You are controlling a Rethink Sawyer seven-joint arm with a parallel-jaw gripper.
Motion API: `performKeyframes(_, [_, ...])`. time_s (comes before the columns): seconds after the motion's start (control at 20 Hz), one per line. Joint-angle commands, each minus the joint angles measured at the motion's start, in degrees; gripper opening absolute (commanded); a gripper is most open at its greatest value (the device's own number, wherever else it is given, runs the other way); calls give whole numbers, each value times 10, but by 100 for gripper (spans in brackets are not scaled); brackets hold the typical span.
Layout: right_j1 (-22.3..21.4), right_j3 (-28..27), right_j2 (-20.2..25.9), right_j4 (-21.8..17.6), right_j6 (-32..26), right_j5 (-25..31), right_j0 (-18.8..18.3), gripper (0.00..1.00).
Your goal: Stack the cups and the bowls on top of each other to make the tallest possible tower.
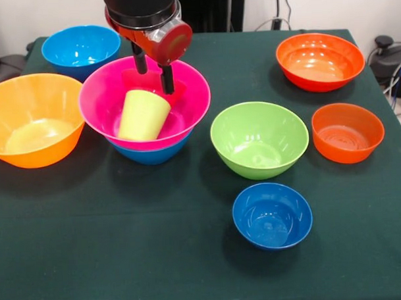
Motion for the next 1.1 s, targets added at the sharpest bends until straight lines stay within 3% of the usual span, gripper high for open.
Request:
performKeyframes(0.05, [33, 21, 57, -68, -159, 22, -11, 100])
performKeyframes(0.8, [51, 5, 98, -93, -173, 25, -36, 100])
performKeyframes(1.1, [50, 24, 115, -98, -183, 16, -49, 100])
